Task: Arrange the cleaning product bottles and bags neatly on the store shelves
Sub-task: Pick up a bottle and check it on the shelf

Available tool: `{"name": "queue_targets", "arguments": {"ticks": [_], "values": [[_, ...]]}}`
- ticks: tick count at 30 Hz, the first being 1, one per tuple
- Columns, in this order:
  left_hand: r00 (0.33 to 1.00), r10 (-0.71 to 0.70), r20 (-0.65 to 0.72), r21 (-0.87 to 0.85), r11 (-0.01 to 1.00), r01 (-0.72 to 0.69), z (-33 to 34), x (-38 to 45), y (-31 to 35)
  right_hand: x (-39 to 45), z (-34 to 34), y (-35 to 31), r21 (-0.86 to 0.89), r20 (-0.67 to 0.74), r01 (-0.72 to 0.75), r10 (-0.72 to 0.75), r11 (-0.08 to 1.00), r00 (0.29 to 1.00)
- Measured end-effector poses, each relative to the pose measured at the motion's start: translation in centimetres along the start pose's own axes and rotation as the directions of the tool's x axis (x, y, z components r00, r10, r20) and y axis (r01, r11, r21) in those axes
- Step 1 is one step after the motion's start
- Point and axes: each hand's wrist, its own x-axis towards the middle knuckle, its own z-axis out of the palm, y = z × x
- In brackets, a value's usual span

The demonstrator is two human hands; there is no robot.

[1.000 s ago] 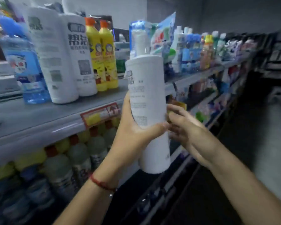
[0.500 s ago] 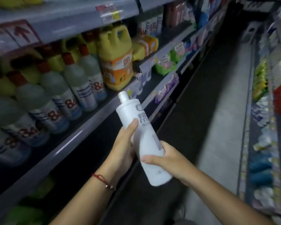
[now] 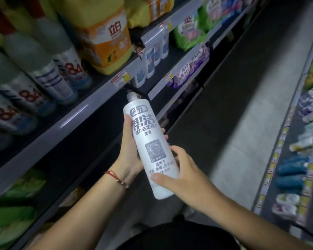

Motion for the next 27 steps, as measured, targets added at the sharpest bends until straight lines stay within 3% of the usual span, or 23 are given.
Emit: {"name": "queue_targets", "arguments": {"ticks": [4,8,13,18,22,27], "values": [[0.998,0.04,0.044,0.123,0.991,-0.045,3.5,2.4,-0.1,1.2,-3.7,1.1,0.07,0.006,0.004,-0.005,0.998,1.0],[0.988,0.136,0.068,0.385,0.91,-0.152,8.1,4.2,-0.6,2.2,-7.5,2.1,0.135,-0.004,-0.011,0.012,0.991,1.0],[0.929,0.279,0.243,0.707,0.605,-0.367,15.8,5.5,-2.8,4.1,-12.1,3.3,0.367,-0.026,-0.058,0.072,0.928,0.997],[0.882,0.298,0.366,0.86,0.253,-0.442,21.1,7.2,-4.8,5.4,-16.1,5.3,0.606,-0.099,0.023,0.046,0.795,0.994],[0.845,0.291,0.448,0.836,0.198,-0.511,23.7,7.9,-5.1,6.0,-19.9,6.2,0.536,-0.152,0.105,-0.026,0.838,0.988],[0.794,0.372,0.481,0.822,0.124,-0.556,26.5,8.4,-3.0,8.0,-25.1,4.4,0.221,-0.312,0.2,-0.125,0.955,0.942]]}}
